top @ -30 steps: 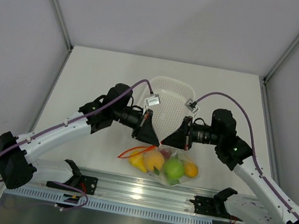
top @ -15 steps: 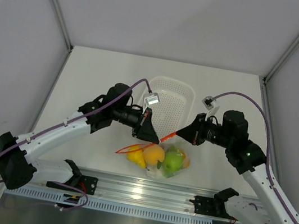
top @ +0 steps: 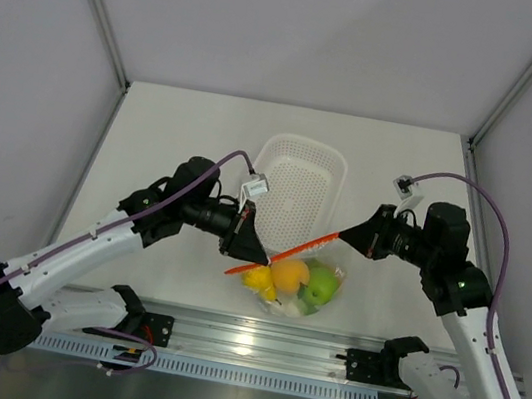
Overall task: Place the food in the zip-top bag and seal the zipper
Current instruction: Zip the zipper food storage bag at the center of the board, then place the zipper food storage bag at the center of the board, then reset both arms
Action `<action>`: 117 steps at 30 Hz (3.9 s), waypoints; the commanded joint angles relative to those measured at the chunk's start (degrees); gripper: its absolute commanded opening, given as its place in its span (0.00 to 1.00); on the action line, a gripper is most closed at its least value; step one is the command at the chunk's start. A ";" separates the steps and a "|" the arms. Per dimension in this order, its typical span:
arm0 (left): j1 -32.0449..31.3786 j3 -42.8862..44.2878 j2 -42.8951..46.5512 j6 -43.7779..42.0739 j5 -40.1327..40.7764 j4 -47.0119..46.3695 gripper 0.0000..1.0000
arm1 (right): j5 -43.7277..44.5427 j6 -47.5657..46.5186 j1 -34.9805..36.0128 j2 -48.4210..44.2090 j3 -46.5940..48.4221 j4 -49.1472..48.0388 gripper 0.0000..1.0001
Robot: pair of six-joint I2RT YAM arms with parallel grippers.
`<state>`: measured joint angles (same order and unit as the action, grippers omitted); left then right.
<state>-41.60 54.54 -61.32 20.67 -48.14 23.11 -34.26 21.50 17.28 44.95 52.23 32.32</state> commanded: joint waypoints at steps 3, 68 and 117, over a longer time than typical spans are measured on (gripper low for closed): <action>0.03 -2.07 5.15 -0.89 -1.35 4.48 0.01 | 2.97 -1.63 -1.89 -1.79 1.30 1.61 0.00; -0.85 -13.67 15.17 7.63 0.77 -12.04 1.00 | 12.22 -1.81 -29.71 16.91 21.44 8.93 0.00; -0.76 -20.35 15.26 18.44 6.13 -19.24 1.00 | 46.12 9.96 -8.59 9.73 16.24 24.64 1.00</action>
<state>-42.15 35.35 -47.53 36.29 -43.57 6.44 9.65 28.69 6.46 57.06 69.63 54.68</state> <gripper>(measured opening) 0.994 0.993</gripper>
